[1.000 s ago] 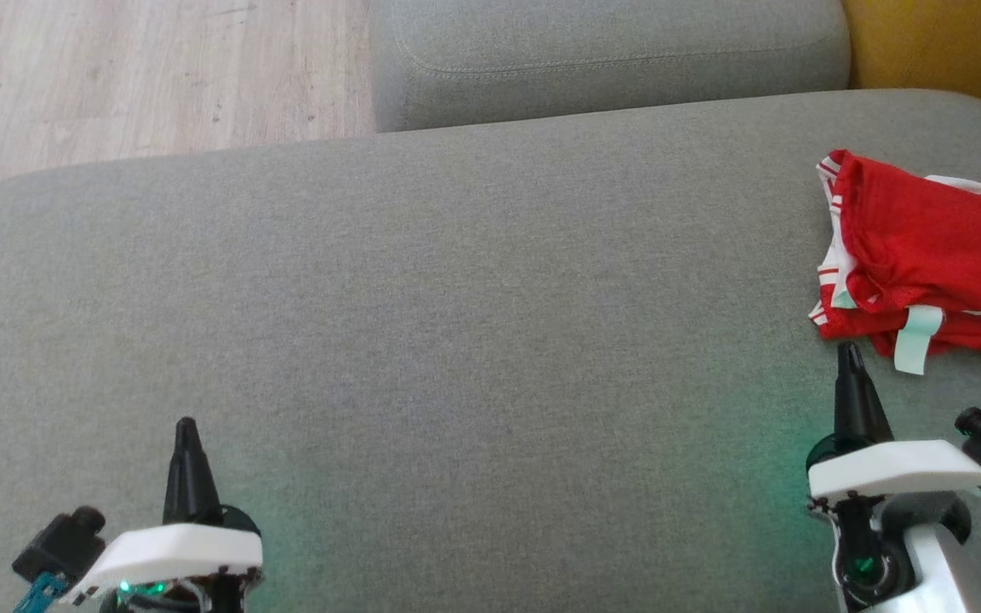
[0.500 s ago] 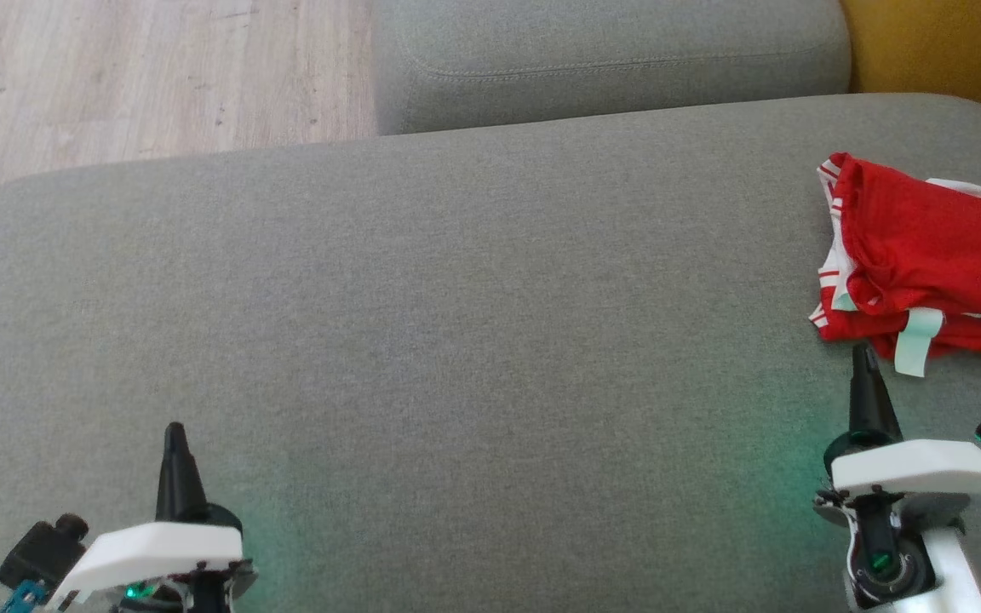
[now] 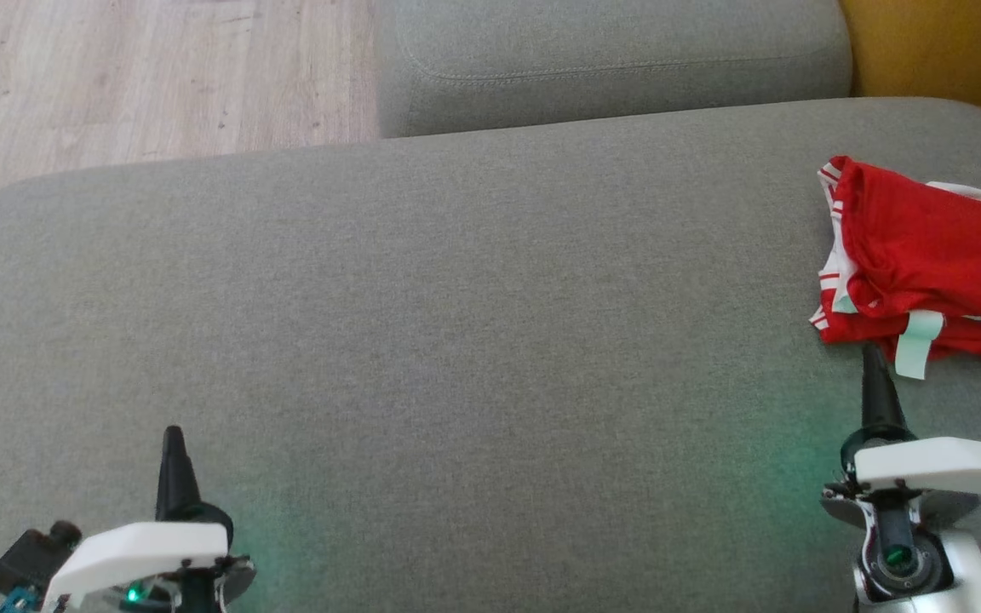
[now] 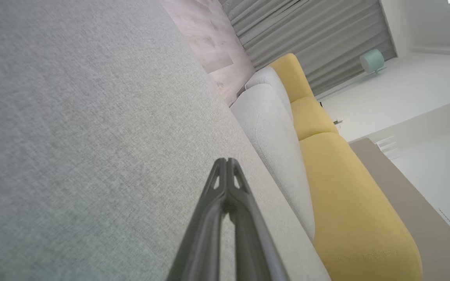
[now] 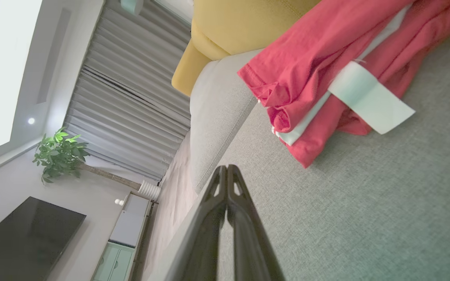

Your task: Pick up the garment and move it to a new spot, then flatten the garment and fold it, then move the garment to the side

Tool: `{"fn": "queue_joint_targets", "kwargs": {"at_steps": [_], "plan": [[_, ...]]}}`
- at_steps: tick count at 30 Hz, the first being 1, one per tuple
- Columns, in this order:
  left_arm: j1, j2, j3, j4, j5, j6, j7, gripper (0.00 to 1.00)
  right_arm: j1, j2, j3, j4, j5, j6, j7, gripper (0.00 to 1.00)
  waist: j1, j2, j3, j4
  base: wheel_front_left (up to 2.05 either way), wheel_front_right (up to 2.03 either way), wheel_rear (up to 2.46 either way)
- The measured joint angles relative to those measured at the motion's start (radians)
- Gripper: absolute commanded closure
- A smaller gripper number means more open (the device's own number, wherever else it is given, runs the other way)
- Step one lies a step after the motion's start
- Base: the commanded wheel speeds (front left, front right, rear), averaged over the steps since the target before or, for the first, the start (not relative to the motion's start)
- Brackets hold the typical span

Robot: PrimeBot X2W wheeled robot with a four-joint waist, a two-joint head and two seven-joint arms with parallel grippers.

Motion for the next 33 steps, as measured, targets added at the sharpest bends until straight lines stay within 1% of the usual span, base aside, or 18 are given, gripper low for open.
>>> {"fn": "queue_joint_targets", "kwargs": {"at_steps": [33], "plan": [[-0.011, 0.000, 0.043, -0.018, -0.308, -0.009, 0.094, 1.00, 0.005, 0.000, -0.048, -0.047, 0.351, 0.000, 0.091, 1.00, 0.0000, 0.0000, -0.012, 0.006, 0.00, 0.00, 0.00]]}}
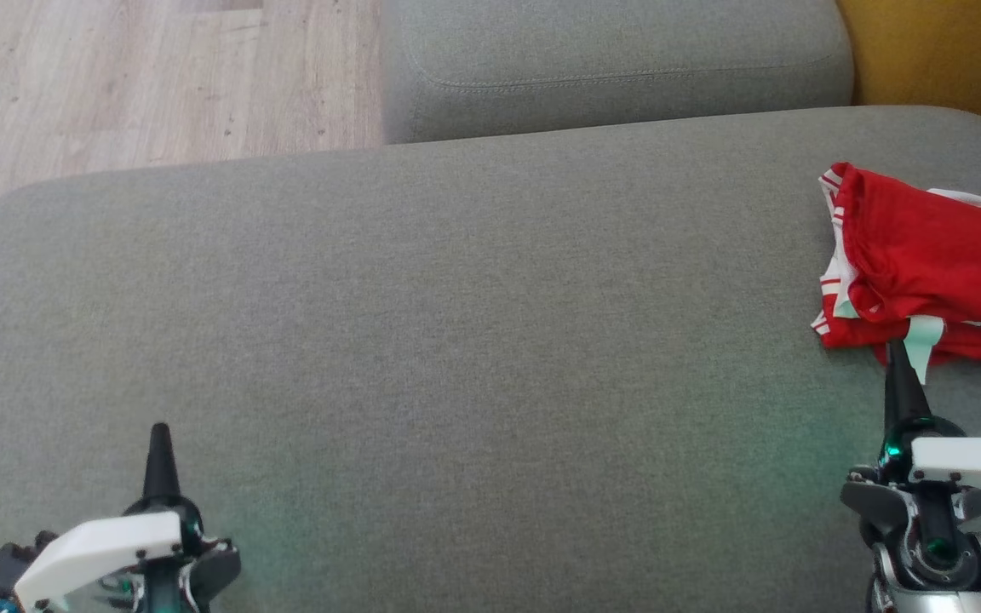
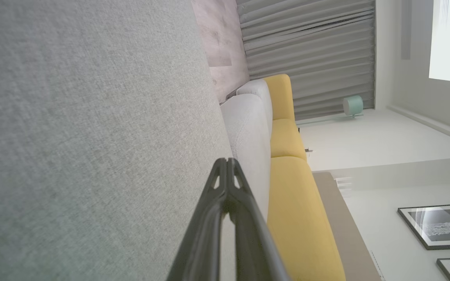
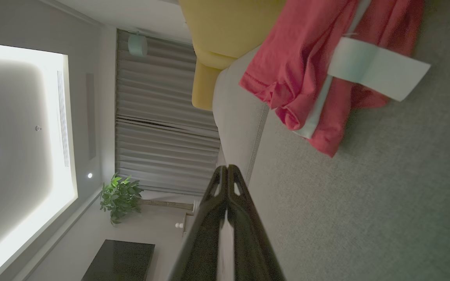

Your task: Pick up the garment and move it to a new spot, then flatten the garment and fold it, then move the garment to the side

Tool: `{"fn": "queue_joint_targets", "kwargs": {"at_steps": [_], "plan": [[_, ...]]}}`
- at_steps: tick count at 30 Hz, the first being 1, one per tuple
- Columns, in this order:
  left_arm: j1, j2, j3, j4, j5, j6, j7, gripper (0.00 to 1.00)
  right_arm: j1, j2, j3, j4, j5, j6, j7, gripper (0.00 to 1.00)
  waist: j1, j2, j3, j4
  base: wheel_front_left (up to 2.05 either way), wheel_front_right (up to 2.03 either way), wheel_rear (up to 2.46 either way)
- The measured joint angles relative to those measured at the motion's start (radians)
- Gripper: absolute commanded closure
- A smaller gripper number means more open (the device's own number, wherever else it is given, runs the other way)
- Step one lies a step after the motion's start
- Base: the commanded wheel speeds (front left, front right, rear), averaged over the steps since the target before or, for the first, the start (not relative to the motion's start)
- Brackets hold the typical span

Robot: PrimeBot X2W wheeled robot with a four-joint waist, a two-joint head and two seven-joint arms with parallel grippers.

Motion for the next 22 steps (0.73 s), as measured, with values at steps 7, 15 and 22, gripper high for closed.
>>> {"fn": "queue_joint_targets", "kwargs": {"at_steps": [7, 15, 22], "plan": [[-0.010, 0.000, 0.015, -0.005, -0.073, -0.001, 0.021, 1.00, 0.001, 0.000, -0.008, -0.012, 0.087, 0.000, 0.022, 1.00, 0.0000, 0.0000, -0.003, 0.002, 0.00, 0.00, 0.00], [-0.010, 0.000, 0.019, -0.008, -0.146, -0.009, 0.047, 1.00, 0.021, 0.000, -0.022, -0.021, 0.170, 0.000, 0.044, 1.00, 0.0000, 0.0000, -0.006, 0.003, 0.00, 0.00, 0.00], [-0.010, 0.000, 0.023, -0.009, -0.192, -0.009, 0.056, 1.00, 0.023, 0.000, -0.030, -0.030, 0.223, 0.000, 0.058, 1.00, 0.0000, 0.0000, -0.008, 0.004, 0.00, 0.00, 0.00]]}}
